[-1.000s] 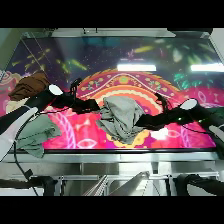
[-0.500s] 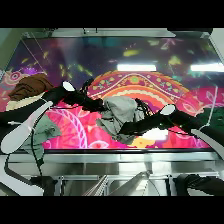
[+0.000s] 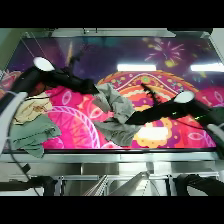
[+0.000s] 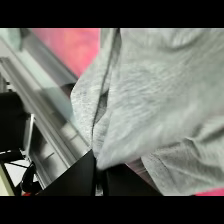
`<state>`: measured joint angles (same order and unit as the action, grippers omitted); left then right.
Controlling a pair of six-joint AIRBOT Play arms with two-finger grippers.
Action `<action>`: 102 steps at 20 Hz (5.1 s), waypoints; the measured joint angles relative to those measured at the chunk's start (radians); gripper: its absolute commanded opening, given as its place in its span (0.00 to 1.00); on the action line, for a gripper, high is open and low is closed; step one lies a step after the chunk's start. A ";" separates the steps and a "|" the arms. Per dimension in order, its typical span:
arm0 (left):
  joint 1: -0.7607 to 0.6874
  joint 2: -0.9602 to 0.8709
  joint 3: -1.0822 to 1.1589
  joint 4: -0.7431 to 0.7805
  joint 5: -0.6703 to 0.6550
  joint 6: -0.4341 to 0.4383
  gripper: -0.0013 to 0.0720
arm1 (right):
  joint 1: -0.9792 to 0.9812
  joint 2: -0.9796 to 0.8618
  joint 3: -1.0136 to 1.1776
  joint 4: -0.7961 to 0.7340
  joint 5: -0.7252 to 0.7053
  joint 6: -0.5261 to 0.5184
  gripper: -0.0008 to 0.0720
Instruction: Fold the shirts.
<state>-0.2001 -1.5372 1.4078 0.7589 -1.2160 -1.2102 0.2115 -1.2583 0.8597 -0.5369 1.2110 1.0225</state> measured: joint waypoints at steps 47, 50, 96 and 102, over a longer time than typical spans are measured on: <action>-0.042 0.059 -0.404 0.111 -0.018 -0.023 0.99 | -0.525 0.188 -0.416 -0.132 0.065 0.131 0.85; -0.087 0.004 -0.386 0.126 0.045 -0.022 0.99 | -0.524 0.220 -0.516 -0.133 -0.003 0.143 0.85; -0.195 -0.178 -0.100 0.497 0.122 -0.195 0.52 | -0.151 0.157 -0.528 0.358 -0.210 -0.099 0.04; -0.210 -0.183 -0.031 0.593 0.142 -0.249 0.04 | -0.151 0.182 -0.528 0.355 -0.195 -0.091 0.04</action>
<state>-0.4099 -1.7203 1.3773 1.3521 -1.0740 -1.4597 0.0608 -1.0767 0.3313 -0.1822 1.0164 0.9314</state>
